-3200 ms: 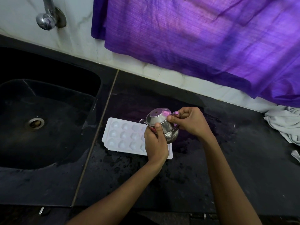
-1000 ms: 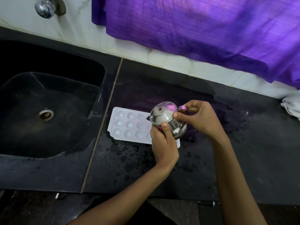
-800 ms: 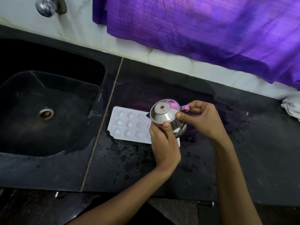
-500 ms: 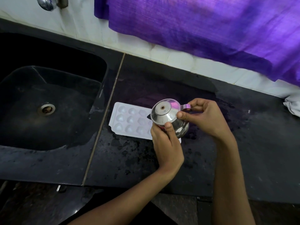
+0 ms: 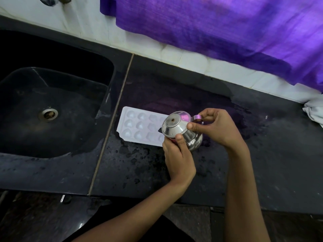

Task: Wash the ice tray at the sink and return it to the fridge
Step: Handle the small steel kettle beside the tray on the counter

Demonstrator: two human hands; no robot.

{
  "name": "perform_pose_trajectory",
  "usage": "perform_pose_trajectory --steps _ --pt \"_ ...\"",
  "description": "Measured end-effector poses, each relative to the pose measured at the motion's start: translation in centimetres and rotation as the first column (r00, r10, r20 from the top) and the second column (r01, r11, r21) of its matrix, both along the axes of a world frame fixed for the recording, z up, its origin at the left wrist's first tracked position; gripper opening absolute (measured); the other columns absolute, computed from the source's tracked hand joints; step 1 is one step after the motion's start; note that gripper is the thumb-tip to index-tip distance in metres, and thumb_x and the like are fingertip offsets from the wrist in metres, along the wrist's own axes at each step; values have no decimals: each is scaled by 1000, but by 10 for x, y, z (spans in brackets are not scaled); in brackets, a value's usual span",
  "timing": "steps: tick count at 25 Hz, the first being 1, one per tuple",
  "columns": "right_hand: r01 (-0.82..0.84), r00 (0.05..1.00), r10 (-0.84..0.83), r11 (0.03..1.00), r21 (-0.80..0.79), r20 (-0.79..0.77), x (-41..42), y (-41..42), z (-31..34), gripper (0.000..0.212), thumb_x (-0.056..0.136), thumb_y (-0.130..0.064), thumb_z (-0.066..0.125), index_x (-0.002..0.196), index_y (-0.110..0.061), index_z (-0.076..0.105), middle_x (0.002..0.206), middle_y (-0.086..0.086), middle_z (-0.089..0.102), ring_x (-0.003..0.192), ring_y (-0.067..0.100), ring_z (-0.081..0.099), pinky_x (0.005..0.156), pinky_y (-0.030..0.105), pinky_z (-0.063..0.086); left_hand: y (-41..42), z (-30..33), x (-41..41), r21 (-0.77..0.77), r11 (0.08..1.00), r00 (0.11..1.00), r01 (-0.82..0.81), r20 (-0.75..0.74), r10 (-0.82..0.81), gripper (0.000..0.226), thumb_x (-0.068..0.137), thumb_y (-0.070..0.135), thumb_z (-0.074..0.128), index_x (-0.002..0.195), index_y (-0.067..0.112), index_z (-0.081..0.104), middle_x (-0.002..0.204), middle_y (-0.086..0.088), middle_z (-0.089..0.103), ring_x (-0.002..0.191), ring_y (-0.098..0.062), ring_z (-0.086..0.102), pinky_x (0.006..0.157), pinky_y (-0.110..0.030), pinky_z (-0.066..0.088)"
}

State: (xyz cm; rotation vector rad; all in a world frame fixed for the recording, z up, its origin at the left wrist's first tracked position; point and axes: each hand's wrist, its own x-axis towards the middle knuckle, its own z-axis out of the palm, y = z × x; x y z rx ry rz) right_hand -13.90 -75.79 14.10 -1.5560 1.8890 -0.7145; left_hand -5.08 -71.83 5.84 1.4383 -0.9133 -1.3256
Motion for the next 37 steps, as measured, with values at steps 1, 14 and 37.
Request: perform_pose_trajectory --steps 1,14,37 --pt "2 1000 -2 1000 2 -4 0 0 0 60 37 -66 72 73 -18 66 70 -2 73 74 16 70 84 49 53 0 0 0 0 1000 1000 4 1 -4 52 96 45 25 134 13 43 127 -3 50 114 -18 51 88 -27 39" --pt "16 1000 -16 1000 3 -17 -3 3 3 63 37 -68 71 75 -18 67 71 -5 73 76 12 70 84 48 53 1 3 -2 18 1000 1000 25 -2 -25 51 96 46 26 130 12 44 121 -4 51 108 -18 53 80 -24 37" --pt "10 977 12 995 -101 215 -6 -1 9 42 56 -31 76 80 1 65 63 -3 72 62 8 69 61 18 55 -6 12 3 -211 974 995 -84 27 91 78 81 68 27 135 15 41 127 1 50 118 -12 48 98 -35 44"
